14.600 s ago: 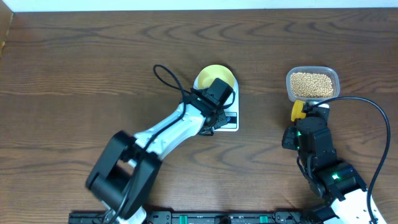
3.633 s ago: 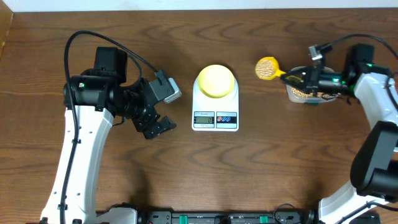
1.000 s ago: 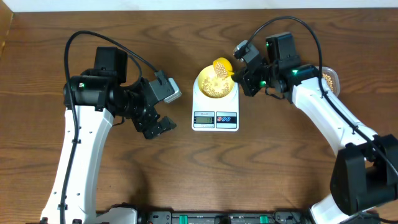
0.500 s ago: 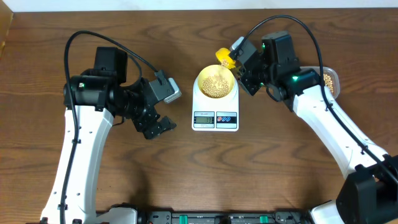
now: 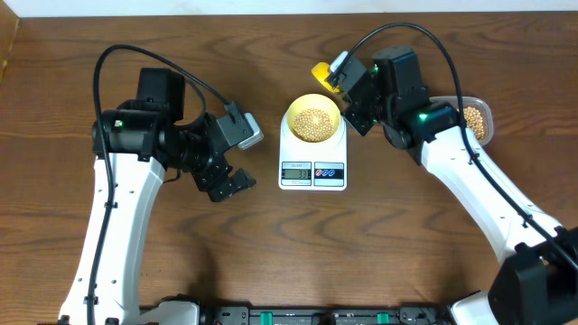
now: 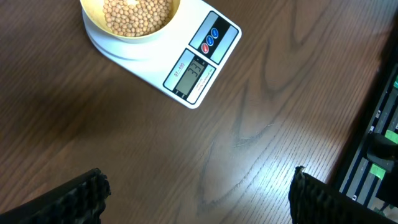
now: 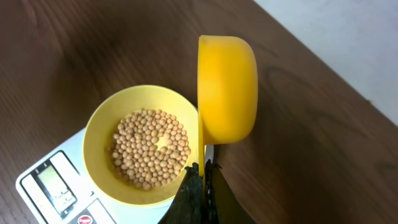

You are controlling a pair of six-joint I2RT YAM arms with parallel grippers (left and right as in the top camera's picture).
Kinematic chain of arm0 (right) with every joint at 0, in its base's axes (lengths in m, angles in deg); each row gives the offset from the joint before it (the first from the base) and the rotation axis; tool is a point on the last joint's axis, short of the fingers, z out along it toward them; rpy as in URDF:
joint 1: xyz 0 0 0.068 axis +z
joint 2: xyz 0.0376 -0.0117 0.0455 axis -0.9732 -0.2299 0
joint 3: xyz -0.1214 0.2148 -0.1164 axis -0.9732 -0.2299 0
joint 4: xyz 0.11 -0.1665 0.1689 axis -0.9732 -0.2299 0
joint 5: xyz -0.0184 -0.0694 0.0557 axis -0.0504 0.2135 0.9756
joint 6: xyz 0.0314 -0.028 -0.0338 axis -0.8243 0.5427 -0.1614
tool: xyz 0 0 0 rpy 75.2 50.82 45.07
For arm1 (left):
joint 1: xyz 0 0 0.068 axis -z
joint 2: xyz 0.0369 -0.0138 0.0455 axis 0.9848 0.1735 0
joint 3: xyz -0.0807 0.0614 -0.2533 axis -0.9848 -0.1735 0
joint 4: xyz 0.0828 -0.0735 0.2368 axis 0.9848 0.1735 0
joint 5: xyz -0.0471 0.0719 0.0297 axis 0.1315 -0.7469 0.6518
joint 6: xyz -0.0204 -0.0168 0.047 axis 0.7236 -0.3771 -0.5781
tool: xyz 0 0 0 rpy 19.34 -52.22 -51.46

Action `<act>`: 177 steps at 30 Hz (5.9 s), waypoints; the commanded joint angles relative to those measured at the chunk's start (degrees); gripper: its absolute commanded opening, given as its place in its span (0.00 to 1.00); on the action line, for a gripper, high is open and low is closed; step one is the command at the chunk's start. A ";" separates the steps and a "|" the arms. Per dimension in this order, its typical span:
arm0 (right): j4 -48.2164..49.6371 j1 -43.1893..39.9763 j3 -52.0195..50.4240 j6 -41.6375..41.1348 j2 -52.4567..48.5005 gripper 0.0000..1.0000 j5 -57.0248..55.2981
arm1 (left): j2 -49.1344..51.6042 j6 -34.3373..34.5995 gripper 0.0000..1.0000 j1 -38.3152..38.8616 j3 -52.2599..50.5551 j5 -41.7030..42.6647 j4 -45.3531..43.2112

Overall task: Scoop item into bowl and weigh 50g on scale
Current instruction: 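Tilt the scoop with the right gripper to pour soybeans into the bowl, then carry the empty yellow scoop right back into the soybean tub, then dip the scoop into the soybeans and scoop up another load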

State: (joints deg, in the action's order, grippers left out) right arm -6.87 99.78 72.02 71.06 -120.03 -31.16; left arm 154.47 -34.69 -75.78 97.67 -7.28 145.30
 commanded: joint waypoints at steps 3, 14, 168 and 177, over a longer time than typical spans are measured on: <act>0.26 -3.06 0.98 -1.53 7.45 0.01 -1.11 | 0.37 -0.98 0.95 0.09 0.50 0.74 0.37; -18.40 -13.84 0.96 -2.34 10.29 0.01 -26.34 | 0.37 -0.98 0.95 0.09 0.50 0.74 0.37; -26.40 -57.59 -1.70 -19.41 -8.37 0.01 60.00 | 0.37 -1.01 0.95 0.09 0.50 0.74 0.37; -26.40 -51.95 -1.70 -19.45 -8.37 0.01 62.64 | 0.37 -0.98 0.95 0.09 0.50 0.74 0.37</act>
State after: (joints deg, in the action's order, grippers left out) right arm -33.19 45.29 70.51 50.49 -128.12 27.37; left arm 154.49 -34.69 -75.78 97.67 -7.28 145.30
